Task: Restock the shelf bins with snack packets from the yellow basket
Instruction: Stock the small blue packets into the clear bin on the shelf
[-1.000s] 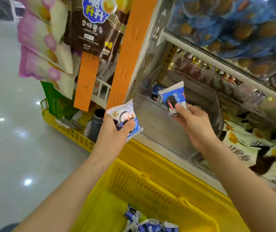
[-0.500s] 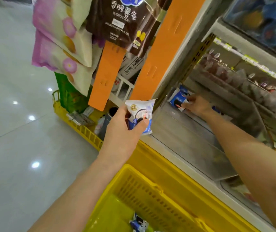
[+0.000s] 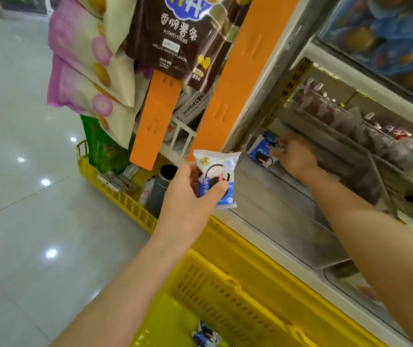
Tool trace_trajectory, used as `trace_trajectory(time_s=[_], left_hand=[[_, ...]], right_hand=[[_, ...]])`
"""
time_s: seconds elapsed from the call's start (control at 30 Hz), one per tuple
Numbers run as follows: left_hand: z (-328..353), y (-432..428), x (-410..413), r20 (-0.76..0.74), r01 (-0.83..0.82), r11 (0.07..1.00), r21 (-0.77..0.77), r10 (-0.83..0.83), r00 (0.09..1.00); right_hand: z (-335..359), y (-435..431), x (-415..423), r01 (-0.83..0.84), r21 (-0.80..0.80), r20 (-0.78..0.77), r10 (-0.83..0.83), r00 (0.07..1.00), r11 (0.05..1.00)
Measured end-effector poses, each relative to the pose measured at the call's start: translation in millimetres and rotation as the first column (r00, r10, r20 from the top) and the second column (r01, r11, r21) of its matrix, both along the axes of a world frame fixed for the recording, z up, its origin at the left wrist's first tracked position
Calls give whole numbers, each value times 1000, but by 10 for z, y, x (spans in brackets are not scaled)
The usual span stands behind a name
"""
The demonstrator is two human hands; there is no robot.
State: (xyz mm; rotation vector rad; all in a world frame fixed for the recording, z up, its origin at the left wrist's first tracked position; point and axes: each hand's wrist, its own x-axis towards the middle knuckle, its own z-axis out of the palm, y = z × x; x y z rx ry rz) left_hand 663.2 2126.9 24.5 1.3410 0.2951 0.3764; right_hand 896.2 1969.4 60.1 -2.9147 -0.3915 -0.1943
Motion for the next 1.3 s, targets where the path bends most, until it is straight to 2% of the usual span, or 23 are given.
trace_trajectory(time_s=[0.1,0.2,0.33,0.47,0.57,0.63,0.77,0.83,0.9,1.0,1.2,1.3], left_hand=[[34,-63,-38,-28,45,996,-78,-47,998],[61,-118,-96,-40,134,989,-70,-136,990],[98,-203,-215,-18,218,975,-46,-219,976],[127,-264,-306,-30,315,941,122,-314,949],[137,-287,-377,-72,383,899,212,-377,923],[139,-273,-406,-77,387,890,243,-380,922],[141,-279,-450,-64,352,935,52,-348,935],[122,-319,-454,-69,295,955,35,-292,954],[100,-375,-445,-44,238,956,171,-234,971],[139,-454,-392,46,170,891,422,-208,977],[305,-424,-25,148,153,788,596,-296,944],[311,-337,227,146,91,692,717,-277,950]], right_hand=[[146,51,-391,-84,179,101,67,993,980],[311,47,-954,-227,357,147,185,972,906],[468,-82,-1602,-292,479,18,323,946,828],[570,-271,-1984,-334,470,-128,438,890,817],[547,-380,-2178,-324,454,-281,478,832,830],[475,-452,-2270,-306,455,-321,475,819,836],[273,-571,-2429,-193,630,-316,476,821,752],[198,-591,-2487,-134,680,-321,457,829,721],[158,-582,-2504,-111,667,-334,429,839,737],[140,-558,-2428,-104,606,-308,353,883,788],[297,-580,-2011,-102,641,-204,297,933,761],[377,-613,-1579,-46,654,-86,134,987,756]])
